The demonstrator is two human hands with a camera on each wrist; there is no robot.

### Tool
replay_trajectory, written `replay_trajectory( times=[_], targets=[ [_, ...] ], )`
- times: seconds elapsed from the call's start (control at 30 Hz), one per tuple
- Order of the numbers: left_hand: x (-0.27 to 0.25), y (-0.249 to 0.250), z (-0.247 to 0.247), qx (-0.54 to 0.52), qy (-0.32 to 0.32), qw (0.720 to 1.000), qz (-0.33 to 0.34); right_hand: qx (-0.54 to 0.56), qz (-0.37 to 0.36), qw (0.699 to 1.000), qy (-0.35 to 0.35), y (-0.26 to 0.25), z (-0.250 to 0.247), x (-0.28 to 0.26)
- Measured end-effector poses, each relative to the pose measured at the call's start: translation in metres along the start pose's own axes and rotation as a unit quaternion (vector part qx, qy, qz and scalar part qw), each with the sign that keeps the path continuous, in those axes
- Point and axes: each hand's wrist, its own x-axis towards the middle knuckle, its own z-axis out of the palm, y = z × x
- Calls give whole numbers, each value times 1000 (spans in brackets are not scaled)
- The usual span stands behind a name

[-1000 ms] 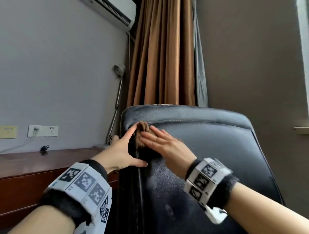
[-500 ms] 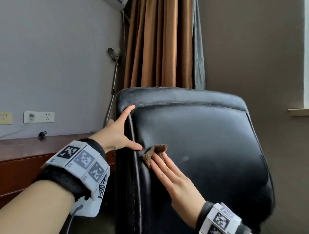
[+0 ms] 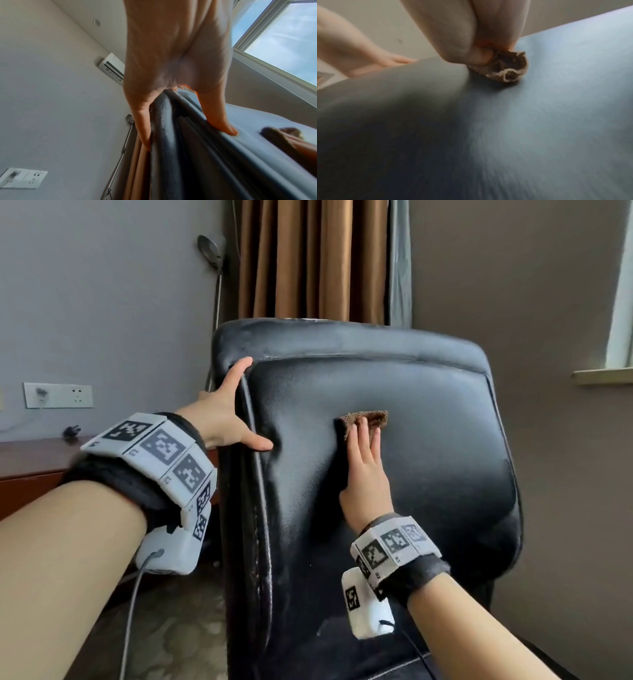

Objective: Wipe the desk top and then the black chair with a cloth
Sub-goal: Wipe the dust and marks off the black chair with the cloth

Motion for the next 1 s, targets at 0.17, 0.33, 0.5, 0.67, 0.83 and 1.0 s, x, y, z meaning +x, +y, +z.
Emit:
replay_trajectory(
  times=[0.17,0.33,0.5,0.67,0.83,1.0],
  targets=[
    [-2,-2,0,-11,0,1000,5,-31,-232,972,-28,8,27,-77],
    [-6,1,1,0,2,1000,4,-61,-110,992,8,90,-15,-28],
    [-10,4,0,-2,1,1000,-16,17,143,986,81,73,-11,-20],
    [-18,5,-1,5,-1,1000,-26,77,-128,988,47,-12,32,-83],
    [-23,11,-3,19,2,1000,-24,-6,-305,952,-2,-43,-2,-51],
    [-26,9,-4,13,-4,1000,-27,63,-357,932,-17,-35,24,-115]
  ],
)
